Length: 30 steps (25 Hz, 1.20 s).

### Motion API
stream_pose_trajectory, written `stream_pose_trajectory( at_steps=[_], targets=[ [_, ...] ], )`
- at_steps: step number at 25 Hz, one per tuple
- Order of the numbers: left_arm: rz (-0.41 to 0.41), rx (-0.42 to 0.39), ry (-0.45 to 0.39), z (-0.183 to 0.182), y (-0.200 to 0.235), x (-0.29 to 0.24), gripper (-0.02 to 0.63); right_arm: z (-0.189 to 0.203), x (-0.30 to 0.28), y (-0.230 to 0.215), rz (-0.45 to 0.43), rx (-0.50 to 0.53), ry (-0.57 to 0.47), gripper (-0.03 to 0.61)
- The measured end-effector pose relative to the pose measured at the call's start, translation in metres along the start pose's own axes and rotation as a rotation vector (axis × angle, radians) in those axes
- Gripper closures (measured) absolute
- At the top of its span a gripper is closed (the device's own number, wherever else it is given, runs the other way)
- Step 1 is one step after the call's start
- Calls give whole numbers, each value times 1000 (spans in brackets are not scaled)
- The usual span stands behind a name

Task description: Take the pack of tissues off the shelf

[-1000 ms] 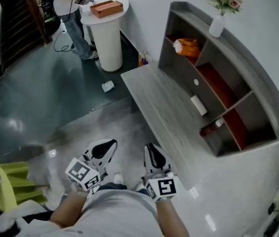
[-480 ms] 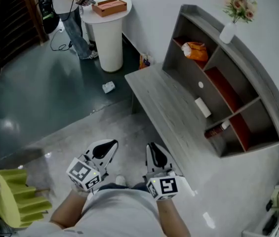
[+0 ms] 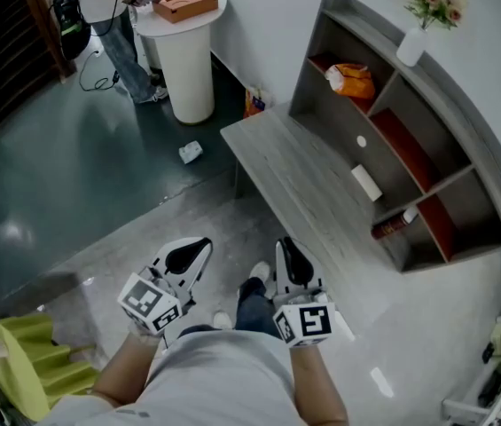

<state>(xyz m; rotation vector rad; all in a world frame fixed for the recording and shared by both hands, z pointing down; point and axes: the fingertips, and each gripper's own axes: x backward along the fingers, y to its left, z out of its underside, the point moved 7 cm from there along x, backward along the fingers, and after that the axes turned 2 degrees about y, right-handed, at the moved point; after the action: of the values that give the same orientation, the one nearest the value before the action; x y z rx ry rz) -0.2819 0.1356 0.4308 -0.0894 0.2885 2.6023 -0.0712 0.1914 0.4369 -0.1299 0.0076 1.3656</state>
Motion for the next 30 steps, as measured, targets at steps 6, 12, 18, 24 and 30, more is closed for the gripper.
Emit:
stream_pose_trajectory(
  at_steps=[6,12,18,24,30],
  targets=[
    [-3,6,10,-4,30,-41,595,5,-44,-29,-5,-10,14,528],
    [-11,30,31,-12,69,-101,595,-1,-101,-70,-29,-8,35,528],
    [-3,27,50,-29,91,-166,595,-11,-146,-120,-27,-16,37,528],
    [28,15,72,-45,106,-235,595,-22,-175,-176,6,-18,35,528],
    [72,0,80,-58,108,-293,595,-30,-185,-228,88,-30,21,528]
  ],
)
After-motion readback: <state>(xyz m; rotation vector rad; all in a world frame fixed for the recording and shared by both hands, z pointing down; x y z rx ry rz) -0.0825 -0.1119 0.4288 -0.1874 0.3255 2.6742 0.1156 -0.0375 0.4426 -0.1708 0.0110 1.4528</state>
